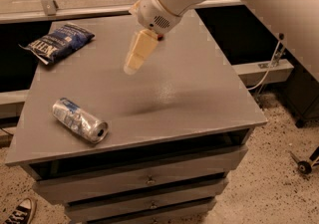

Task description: Pick blue chip bag

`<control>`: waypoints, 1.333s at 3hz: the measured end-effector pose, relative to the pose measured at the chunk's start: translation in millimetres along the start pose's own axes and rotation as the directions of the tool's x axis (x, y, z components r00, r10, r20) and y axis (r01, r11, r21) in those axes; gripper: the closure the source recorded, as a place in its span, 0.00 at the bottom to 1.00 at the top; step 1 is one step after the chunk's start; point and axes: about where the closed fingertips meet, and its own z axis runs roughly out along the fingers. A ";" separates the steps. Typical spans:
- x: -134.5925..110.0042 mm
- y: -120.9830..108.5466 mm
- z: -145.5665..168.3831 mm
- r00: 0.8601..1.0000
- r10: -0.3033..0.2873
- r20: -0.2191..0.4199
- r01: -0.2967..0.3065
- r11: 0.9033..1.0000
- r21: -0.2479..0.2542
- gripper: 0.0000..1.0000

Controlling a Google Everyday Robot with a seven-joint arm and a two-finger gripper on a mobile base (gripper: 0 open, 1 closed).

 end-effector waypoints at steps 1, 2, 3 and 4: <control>-43.3 -50.6 63.3 0.990 -0.004 0.140 -0.003 0.999 0.051 0.00; -68.0 -82.2 104.1 0.979 0.008 0.205 -0.026 0.996 0.087 0.00; -91.2 -108.2 166.5 0.972 0.021 0.236 -0.043 0.995 0.090 0.00; -101.8 -116.6 199.8 0.969 0.033 0.245 -0.054 0.996 0.078 0.00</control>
Offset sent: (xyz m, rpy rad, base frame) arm 0.1385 0.1620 -0.0148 0.3016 -0.0989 -0.0387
